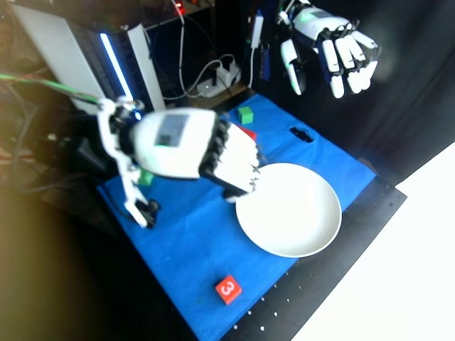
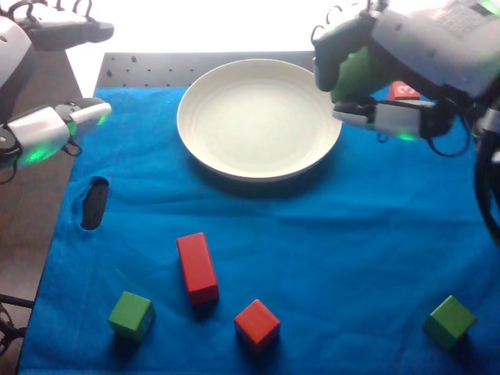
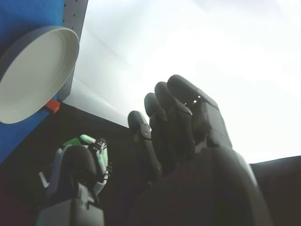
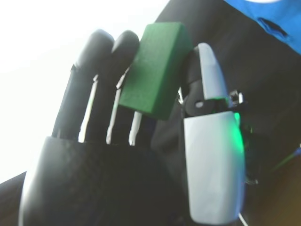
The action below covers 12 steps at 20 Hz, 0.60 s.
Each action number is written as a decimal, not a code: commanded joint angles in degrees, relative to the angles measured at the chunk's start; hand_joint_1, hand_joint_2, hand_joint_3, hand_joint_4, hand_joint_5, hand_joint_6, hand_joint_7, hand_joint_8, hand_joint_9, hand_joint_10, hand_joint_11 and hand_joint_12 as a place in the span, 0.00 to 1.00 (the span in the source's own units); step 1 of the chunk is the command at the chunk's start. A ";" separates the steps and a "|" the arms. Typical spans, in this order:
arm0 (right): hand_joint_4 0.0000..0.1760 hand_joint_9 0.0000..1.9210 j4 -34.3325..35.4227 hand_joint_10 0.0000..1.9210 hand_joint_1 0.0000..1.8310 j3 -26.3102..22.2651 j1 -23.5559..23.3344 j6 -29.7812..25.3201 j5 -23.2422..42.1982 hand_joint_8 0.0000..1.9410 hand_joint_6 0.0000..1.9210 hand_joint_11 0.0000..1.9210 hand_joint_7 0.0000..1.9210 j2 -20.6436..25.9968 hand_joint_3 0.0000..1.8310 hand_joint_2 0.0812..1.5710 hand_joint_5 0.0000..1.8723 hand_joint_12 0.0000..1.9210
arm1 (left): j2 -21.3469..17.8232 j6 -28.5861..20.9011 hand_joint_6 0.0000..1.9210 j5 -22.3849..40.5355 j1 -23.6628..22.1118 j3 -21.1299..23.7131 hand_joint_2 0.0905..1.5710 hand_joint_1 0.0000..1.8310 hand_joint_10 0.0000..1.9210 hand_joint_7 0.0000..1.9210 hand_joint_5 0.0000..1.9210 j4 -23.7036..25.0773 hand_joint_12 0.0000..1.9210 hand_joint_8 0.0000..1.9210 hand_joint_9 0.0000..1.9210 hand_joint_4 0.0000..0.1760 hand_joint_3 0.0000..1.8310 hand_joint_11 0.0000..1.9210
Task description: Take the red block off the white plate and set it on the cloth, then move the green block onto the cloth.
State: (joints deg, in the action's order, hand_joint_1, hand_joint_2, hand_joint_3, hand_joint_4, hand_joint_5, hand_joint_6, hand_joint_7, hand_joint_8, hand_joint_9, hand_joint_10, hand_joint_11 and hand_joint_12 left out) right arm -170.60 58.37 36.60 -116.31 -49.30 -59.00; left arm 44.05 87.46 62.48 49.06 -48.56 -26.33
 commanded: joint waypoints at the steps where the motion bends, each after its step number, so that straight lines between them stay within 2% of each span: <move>1: 0.00 0.52 -1.97 0.72 0.71 -1.02 0.47 -0.04 -9.34 0.60 0.50 0.46 0.53 0.99 0.00 0.70 0.48 0.91 | -0.40 0.18 0.00 7.67 -0.09 0.09 0.73 0.39 0.16 0.26 0.30 1.06 0.64 0.00 0.17 0.47 0.00 0.00; 2: 0.00 0.59 -1.97 0.76 0.69 -2.33 1.67 -0.04 -10.47 0.63 0.47 0.54 0.53 2.02 0.00 0.71 0.48 0.92 | -0.45 0.18 0.00 7.86 0.12 0.15 0.73 0.38 0.11 0.25 0.30 0.94 0.63 0.00 0.18 0.49 0.00 0.00; 3: 0.00 0.60 -1.97 0.72 0.70 -3.08 2.51 -0.06 -11.26 0.59 0.43 0.54 0.56 2.63 0.00 0.69 0.51 0.88 | -0.46 0.18 0.00 7.98 0.22 0.18 0.74 0.38 0.10 0.25 0.30 0.90 0.61 0.00 0.17 0.47 0.00 0.00; 4: 0.00 0.63 -1.97 0.86 0.69 -4.44 4.18 -0.07 -12.65 0.70 0.41 0.60 0.50 3.84 0.00 0.71 0.51 0.98 | -0.53 0.18 0.00 8.04 0.30 0.26 0.74 0.37 0.09 0.25 0.30 0.86 0.60 0.00 0.17 0.43 0.00 0.00; 5: 0.00 0.64 -1.97 0.91 0.69 -5.83 5.86 -0.13 -13.97 0.73 0.41 0.63 0.48 5.00 0.00 0.72 0.51 1.00 | -0.61 0.18 0.00 8.15 0.31 0.36 0.74 0.37 0.09 0.25 0.30 0.85 0.60 0.00 0.18 0.46 0.00 0.00; 6: 0.00 0.63 -1.97 0.84 0.69 -6.93 7.22 -0.39 -15.02 0.69 0.39 0.61 0.51 5.82 0.00 0.70 0.52 0.95 | -0.70 0.18 0.00 8.32 0.43 0.45 0.74 0.38 0.09 0.26 0.30 0.84 0.60 0.00 0.18 0.46 0.00 0.00; 7: 0.00 0.60 -1.97 0.78 0.70 -7.78 8.54 -0.90 -16.12 0.63 0.37 0.57 0.54 6.48 0.00 0.69 0.55 0.93 | -0.84 0.18 0.00 8.55 0.58 0.57 0.74 0.40 0.09 0.26 0.31 0.77 0.62 0.00 0.19 0.42 0.00 0.00; 8: 0.00 0.50 -1.97 0.73 0.75 -8.49 9.81 -1.49 -16.90 0.58 0.41 0.52 0.52 7.04 0.00 0.70 0.51 0.90 | -0.95 0.18 0.00 8.85 0.76 0.70 0.74 0.40 0.09 0.26 0.31 0.64 0.63 0.00 0.19 0.44 0.00 0.00; 9: 0.00 0.49 -1.97 0.69 0.76 -9.04 11.18 -2.40 -17.42 0.52 0.48 0.48 0.53 7.43 0.00 0.69 0.49 0.89 | -1.03 0.18 0.00 9.19 0.97 0.83 0.74 0.41 0.09 0.27 0.31 0.53 0.63 0.00 0.20 0.39 0.00 0.00; 10: 0.00 0.50 -1.97 0.67 0.76 -9.39 12.46 -3.16 -17.65 0.49 0.48 0.50 0.54 7.52 0.00 0.69 0.50 0.85 | -1.17 0.18 0.00 9.43 1.19 0.95 0.74 0.41 0.09 0.27 0.31 0.41 0.63 0.01 0.20 0.32 0.00 0.00; 11: 0.00 0.57 -1.97 0.78 0.71 -9.52 13.29 -3.67 -17.82 0.63 0.36 0.55 0.52 7.48 0.00 0.69 0.55 0.92 | -1.27 0.18 0.00 9.62 1.40 1.03 0.74 0.41 0.09 0.27 0.31 0.30 0.63 0.01 0.20 0.29 0.00 0.00; 12: 0.00 0.59 -1.97 0.86 0.70 -9.72 14.35 -3.96 -17.86 0.66 0.35 0.57 0.51 7.47 0.00 0.69 0.55 0.98 | -1.30 0.18 0.00 9.89 1.59 1.12 0.74 0.40 0.09 0.27 0.31 0.18 0.63 0.01 0.20 0.31 0.00 0.00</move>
State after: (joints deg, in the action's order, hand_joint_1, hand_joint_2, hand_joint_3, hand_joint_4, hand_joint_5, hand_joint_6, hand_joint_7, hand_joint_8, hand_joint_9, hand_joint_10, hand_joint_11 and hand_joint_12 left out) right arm -170.60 48.75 52.14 -119.98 -60.10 -51.53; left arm 43.11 87.44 64.93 51.07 -47.64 -27.73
